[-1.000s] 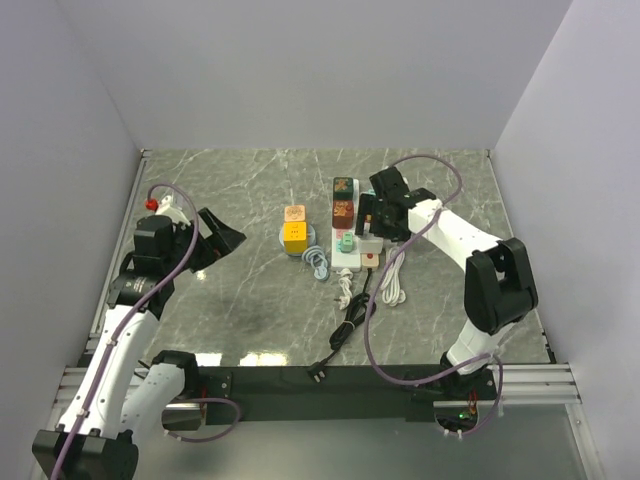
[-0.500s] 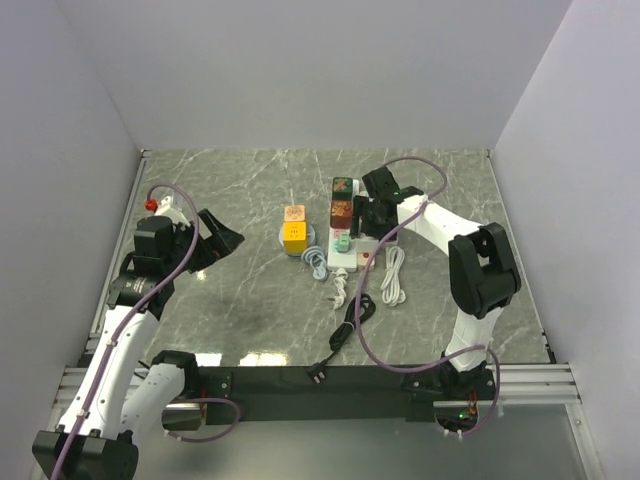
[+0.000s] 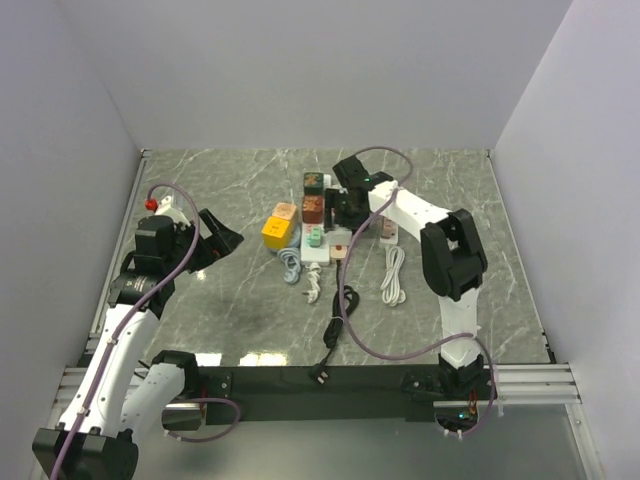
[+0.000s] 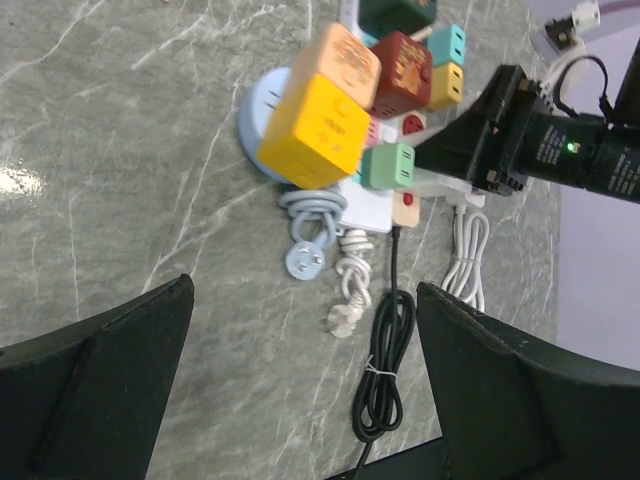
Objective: Pull the plug off the socket
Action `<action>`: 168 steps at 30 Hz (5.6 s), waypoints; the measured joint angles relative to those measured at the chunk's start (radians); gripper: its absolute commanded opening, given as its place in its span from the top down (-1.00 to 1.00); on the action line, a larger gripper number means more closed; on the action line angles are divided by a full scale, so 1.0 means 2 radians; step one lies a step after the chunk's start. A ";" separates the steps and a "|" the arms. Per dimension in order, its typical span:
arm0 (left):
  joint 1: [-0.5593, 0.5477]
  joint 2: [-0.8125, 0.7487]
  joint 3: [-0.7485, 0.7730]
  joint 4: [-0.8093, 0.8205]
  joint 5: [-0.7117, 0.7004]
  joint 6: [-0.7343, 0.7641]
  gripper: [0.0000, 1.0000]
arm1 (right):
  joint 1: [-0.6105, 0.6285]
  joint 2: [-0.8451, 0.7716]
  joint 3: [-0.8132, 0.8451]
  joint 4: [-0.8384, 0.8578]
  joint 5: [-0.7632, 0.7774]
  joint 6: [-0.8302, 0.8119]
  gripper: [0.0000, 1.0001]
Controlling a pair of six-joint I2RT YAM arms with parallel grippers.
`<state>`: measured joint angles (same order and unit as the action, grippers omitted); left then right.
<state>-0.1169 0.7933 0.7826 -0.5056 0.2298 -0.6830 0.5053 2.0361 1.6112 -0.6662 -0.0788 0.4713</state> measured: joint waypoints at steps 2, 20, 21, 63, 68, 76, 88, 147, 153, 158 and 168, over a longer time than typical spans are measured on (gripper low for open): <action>0.000 0.002 0.000 0.000 0.000 0.000 -0.99 | 0.012 0.017 0.025 -0.002 -0.003 0.003 -0.64; -0.017 0.028 0.012 0.009 0.021 0.004 -0.99 | -0.006 -0.149 0.019 -0.019 0.128 0.028 -0.98; -0.024 0.033 0.016 0.011 0.022 0.004 -0.99 | -0.012 -0.159 0.016 -0.022 0.135 0.028 -0.98; -0.318 0.195 0.100 0.060 -0.206 -0.076 -0.99 | -0.107 -0.056 -0.082 0.001 0.080 -0.025 1.00; -0.318 0.198 0.099 0.065 -0.205 -0.078 -0.99 | -0.107 -0.102 -0.148 0.039 0.063 -0.019 1.00; -0.322 0.243 0.085 0.106 -0.185 -0.090 -0.99 | -0.108 -0.236 -0.309 0.083 -0.038 0.000 1.00; -0.343 0.436 0.173 0.152 -0.168 -0.120 -0.99 | -0.108 -0.350 -0.416 0.113 -0.128 0.014 1.00; -0.368 0.713 0.407 0.146 -0.153 -0.097 0.99 | -0.107 -0.365 -0.356 0.040 -0.061 0.022 1.00; -0.367 0.697 0.385 0.151 -0.153 -0.090 0.99 | -0.110 -0.427 -0.337 0.013 0.012 0.042 1.00; -0.367 0.684 0.378 0.124 -0.147 -0.089 0.99 | -0.145 -0.445 -0.285 -0.003 0.122 0.076 1.00; -0.364 0.628 0.364 0.083 -0.117 -0.085 0.99 | -0.278 -0.211 -0.162 -0.044 0.270 0.158 0.95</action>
<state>-0.8448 2.0502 1.5105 -0.3397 -0.0032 -0.8528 -0.0502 1.6150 1.2869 -0.7544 0.4614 0.7864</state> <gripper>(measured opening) 0.012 0.383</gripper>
